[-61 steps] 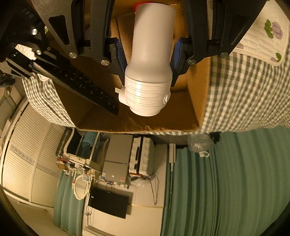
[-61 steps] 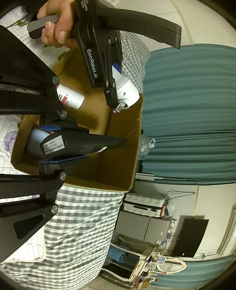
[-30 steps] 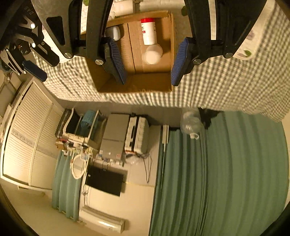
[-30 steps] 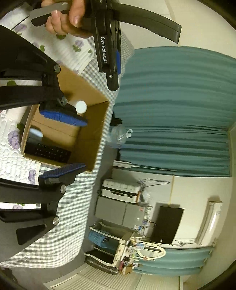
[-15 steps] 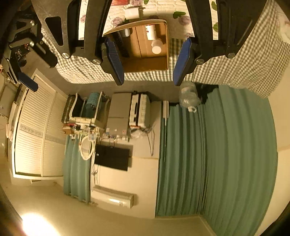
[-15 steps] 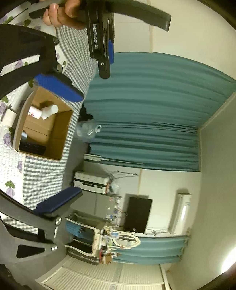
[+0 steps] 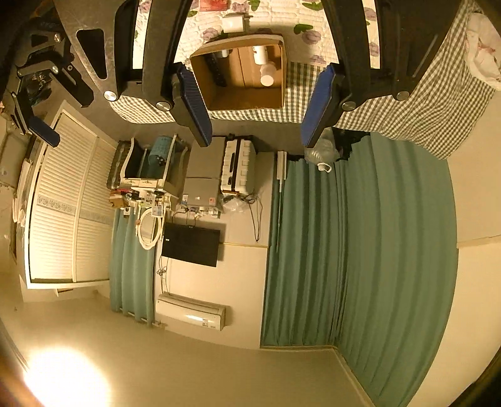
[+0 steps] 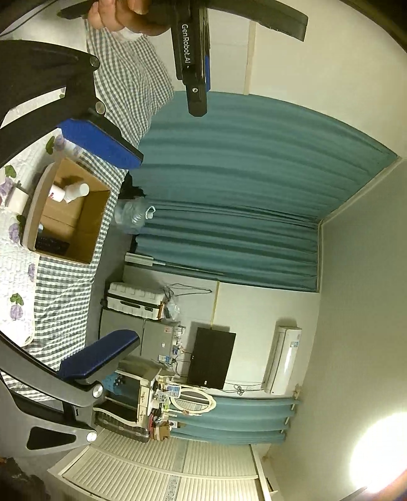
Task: Organize rigid objects
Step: 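Pull both tools back from the box and lower them toward the chargers and card case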
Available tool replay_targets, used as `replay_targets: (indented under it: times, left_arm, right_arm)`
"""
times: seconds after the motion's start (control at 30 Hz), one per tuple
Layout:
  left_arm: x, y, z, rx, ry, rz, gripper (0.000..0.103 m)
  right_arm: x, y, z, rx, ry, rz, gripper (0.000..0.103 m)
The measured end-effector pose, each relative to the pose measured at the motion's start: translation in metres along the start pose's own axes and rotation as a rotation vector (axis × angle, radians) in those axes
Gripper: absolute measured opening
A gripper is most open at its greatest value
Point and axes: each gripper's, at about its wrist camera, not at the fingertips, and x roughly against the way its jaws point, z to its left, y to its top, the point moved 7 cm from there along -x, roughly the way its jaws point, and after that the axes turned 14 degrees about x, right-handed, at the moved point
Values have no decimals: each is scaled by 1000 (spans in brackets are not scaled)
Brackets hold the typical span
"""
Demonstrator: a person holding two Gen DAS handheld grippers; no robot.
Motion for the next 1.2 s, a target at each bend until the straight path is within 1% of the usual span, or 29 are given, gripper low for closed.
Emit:
replay_targets:
  times: [0.17,0.33,0.5,0.7,0.97,1.1,1.2]
  left_arm:
    - [11,-20,0,-8,-13,21,62]
    - [6,-45,3,19,-29,72,62]
    - [-8,-74,10,41,-19,130,62]
    - [-34,-110,15,13,22,187,62]
    - [-86,-174,24,33,60,340,62]
    - [-113,-208,25,35,77,423,62]
    - [-133,-240,23,27,92,498,62]
  right_arm:
    - [20,-5,13,12,10,-1,103]
    - [22,-25,23,19,17,29,103]
    - [13,-52,30,19,34,82,103]
    - [-7,-94,38,5,54,164,103]
    - [-41,-162,45,-17,86,301,103]
    - [-61,-200,49,-54,109,376,103]
    - [-74,-227,51,-71,121,432,103]
